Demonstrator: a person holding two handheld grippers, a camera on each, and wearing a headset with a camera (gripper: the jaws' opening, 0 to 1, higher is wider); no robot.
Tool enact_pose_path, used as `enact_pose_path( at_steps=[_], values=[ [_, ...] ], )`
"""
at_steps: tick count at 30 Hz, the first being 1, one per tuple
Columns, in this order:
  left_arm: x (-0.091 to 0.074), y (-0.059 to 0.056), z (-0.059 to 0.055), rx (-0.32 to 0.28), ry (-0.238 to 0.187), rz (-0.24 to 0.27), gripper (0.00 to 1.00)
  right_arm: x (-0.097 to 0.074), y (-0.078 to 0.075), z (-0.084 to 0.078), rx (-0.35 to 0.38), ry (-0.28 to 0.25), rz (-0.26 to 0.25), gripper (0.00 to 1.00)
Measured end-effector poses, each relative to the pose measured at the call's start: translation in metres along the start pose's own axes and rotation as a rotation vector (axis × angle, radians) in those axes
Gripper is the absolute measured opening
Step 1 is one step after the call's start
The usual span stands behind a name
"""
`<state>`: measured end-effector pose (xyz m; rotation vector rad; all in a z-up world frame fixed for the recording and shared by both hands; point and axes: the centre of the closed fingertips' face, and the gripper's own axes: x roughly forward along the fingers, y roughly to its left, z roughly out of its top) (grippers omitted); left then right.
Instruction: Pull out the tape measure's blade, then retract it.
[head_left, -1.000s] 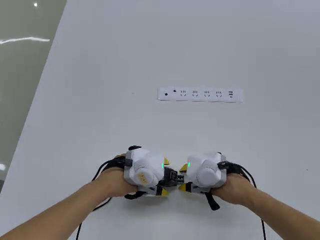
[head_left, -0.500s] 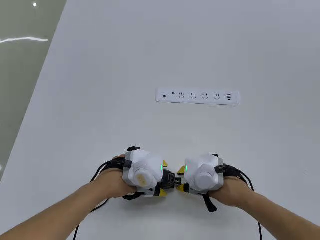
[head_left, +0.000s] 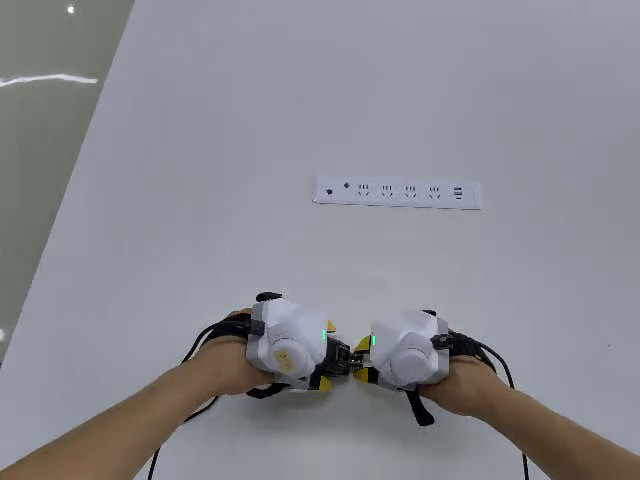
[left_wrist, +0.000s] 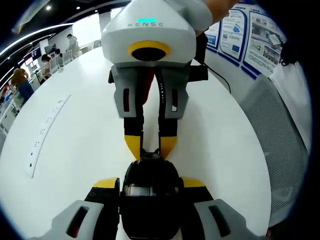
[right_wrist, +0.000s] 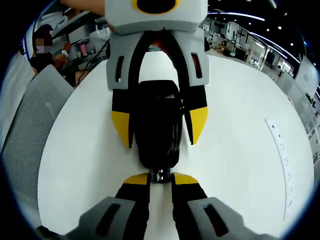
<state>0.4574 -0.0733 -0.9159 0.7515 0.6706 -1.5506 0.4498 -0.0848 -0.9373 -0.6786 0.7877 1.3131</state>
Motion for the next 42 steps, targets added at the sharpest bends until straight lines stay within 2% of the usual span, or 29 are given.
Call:
enact_pose_path(
  at_steps=[6,8,10,27,42],
  values=[
    [0.0008,0.0006,-0.0013,0.010,0.013,0.004,0.44,0.0003,-0.0017,-0.0003,-0.002,-0.009,-0.003,0.16],
    [-0.0007,0.0057,0.0002,0.000,0.006,0.033,0.42,0.0001,-0.0015,-0.0002,-0.003,-0.011,-0.001,0.16],
    [-0.0006,0.0009,-0.0018,0.002,0.015,0.013,0.42,0.0002,-0.0014,-0.0002,-0.013,-0.013,0.000,0.15],
    [0.0004,0.0011,-0.0023,0.021,0.025,0.027,0.42,-0.0006,-0.0017,-0.0018,-0.039,-0.020,-0.006,0.14],
    [0.0012,0.0013,-0.0023,0.018,0.036,0.029,0.42,-0.0040,-0.0017,-0.0063,-0.025,-0.023,-0.012,0.13]
  ],
)
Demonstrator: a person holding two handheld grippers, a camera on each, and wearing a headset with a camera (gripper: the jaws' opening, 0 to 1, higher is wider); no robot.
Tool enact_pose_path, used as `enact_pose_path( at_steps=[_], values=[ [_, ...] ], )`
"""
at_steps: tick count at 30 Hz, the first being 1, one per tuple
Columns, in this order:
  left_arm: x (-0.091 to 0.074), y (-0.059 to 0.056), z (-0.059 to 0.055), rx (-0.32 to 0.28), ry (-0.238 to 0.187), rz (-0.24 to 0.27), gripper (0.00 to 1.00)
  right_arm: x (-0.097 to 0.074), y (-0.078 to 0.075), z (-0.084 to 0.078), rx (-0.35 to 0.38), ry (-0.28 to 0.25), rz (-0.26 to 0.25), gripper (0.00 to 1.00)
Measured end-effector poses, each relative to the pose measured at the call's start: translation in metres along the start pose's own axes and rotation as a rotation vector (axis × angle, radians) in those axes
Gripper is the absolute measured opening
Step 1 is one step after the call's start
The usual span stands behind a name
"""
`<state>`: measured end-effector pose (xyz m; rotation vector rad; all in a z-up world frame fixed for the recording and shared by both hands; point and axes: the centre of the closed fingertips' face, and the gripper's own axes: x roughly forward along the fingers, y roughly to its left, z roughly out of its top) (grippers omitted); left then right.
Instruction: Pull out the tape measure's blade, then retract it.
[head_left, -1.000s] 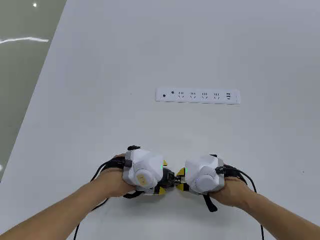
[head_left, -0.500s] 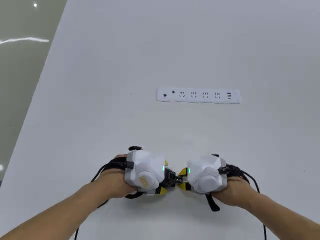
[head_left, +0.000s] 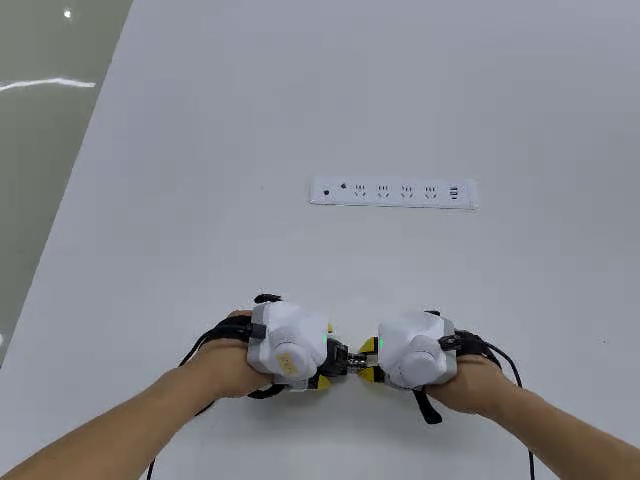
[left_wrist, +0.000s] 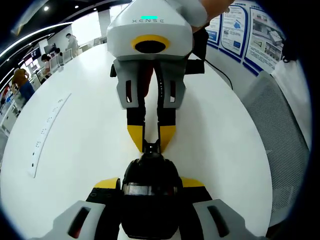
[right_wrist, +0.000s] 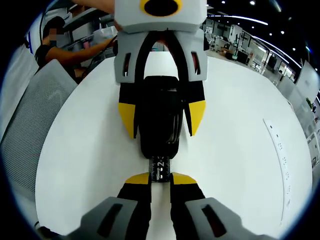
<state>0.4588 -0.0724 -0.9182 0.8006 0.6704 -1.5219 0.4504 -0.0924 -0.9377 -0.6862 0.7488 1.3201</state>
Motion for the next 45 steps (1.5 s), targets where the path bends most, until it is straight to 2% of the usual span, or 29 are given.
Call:
enact_pose_path(
  at_steps=[4,24,45],
  values=[
    [0.000,0.000,-0.001,-0.002,0.010,0.000,0.42,-0.008,-0.001,-0.011,0.012,0.013,-0.002,0.13],
    [0.001,0.000,-0.001,-0.001,0.023,-0.003,0.42,-0.024,-0.002,-0.036,0.030,0.042,-0.010,0.13],
    [0.001,-0.001,-0.001,0.001,0.030,-0.008,0.42,-0.039,0.001,-0.053,0.047,0.057,-0.015,0.12]
  ],
)
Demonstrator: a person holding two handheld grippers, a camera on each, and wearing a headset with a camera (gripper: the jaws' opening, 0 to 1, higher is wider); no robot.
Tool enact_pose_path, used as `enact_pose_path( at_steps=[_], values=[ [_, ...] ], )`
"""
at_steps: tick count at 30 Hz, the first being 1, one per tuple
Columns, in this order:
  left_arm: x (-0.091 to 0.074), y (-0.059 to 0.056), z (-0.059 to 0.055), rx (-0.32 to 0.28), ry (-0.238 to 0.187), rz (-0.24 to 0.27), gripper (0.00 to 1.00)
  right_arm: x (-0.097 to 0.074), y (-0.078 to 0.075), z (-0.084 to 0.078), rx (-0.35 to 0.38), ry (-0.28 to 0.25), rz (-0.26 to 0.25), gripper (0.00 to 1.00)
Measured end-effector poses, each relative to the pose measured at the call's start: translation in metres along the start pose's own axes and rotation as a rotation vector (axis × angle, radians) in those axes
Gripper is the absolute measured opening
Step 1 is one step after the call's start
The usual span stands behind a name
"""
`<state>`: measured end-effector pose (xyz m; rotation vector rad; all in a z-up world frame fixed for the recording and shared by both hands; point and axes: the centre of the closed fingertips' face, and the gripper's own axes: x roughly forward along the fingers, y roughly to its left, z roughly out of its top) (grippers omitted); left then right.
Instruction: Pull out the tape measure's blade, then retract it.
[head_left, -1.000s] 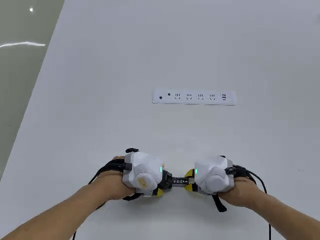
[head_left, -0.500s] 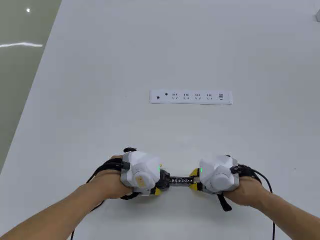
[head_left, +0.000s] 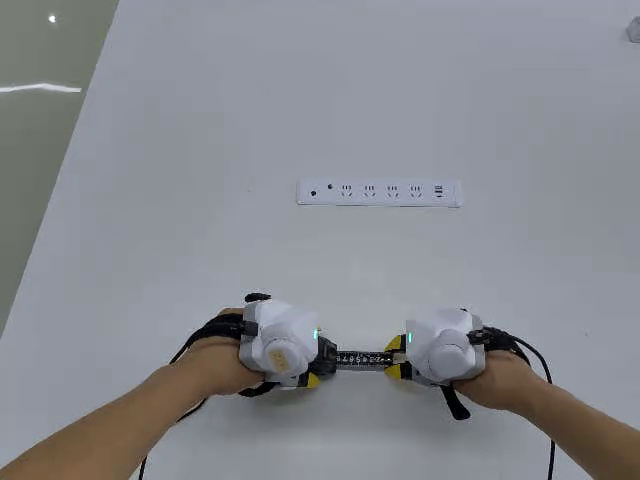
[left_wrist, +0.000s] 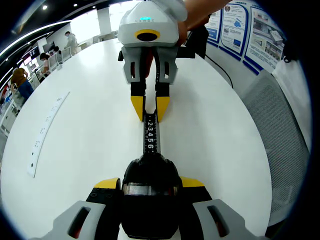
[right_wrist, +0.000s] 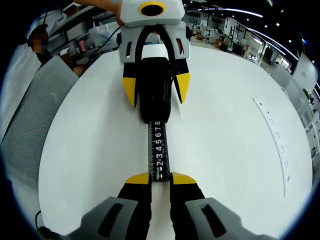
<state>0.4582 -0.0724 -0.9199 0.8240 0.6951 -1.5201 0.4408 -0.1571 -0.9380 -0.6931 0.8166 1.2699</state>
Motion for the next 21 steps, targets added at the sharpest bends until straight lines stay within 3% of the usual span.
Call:
enact_pose_path(
  at_steps=[21],
  values=[
    [0.001,0.000,-0.001,0.001,0.009,-0.004,0.42,-0.016,-0.001,-0.024,0.033,0.018,-0.015,0.12]
  ],
)
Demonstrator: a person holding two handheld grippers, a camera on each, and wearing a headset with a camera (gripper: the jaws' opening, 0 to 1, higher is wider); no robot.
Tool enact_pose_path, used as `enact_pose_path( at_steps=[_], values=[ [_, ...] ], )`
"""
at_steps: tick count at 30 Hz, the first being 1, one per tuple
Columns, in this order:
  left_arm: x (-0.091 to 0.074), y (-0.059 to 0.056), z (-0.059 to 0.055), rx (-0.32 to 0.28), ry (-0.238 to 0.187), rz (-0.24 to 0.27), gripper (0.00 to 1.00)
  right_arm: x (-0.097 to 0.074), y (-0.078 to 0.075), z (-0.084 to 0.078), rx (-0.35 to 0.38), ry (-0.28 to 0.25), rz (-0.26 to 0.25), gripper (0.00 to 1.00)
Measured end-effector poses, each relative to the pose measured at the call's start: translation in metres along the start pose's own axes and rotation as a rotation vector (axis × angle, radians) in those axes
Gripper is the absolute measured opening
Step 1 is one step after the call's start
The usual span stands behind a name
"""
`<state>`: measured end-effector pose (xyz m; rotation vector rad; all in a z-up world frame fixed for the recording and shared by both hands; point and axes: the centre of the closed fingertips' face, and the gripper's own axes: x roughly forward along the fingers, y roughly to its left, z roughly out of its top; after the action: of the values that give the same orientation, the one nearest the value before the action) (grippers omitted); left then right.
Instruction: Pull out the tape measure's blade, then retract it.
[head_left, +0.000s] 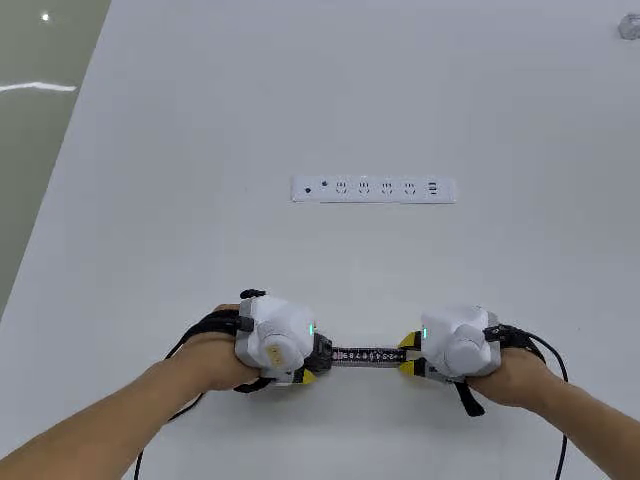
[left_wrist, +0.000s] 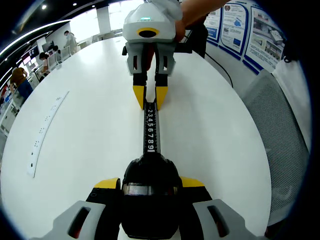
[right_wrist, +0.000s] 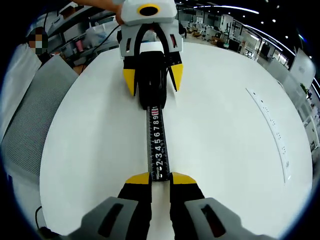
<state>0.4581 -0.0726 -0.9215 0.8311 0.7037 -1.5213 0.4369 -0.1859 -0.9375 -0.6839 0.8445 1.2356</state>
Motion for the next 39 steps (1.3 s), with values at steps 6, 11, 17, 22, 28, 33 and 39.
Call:
enact_pose_path(
  at_steps=[6,11,17,22,28,33,39],
  values=[
    [0.000,0.000,0.000,0.005,0.003,-0.001,0.42,-0.005,-0.001,-0.008,0.008,0.009,-0.005,0.12],
    [0.000,0.000,-0.001,0.006,0.005,-0.002,0.42,-0.011,-0.002,-0.018,0.016,0.018,-0.010,0.12],
    [0.000,0.000,0.000,0.008,0.007,-0.003,0.42,-0.018,-0.002,-0.027,0.029,0.026,-0.017,0.12],
    [0.000,0.000,0.000,0.009,0.008,-0.002,0.42,-0.020,-0.003,-0.031,0.032,0.030,-0.021,0.12],
    [0.000,0.001,0.000,0.009,0.008,-0.003,0.42,-0.024,-0.003,-0.037,0.036,0.039,-0.023,0.12],
    [0.000,0.001,0.000,0.009,0.009,-0.003,0.42,-0.027,-0.004,-0.043,0.042,0.043,-0.024,0.11],
    [0.000,0.000,-0.001,0.009,0.011,-0.001,0.42,-0.033,-0.004,-0.051,0.044,0.053,-0.026,0.11]
  ],
)
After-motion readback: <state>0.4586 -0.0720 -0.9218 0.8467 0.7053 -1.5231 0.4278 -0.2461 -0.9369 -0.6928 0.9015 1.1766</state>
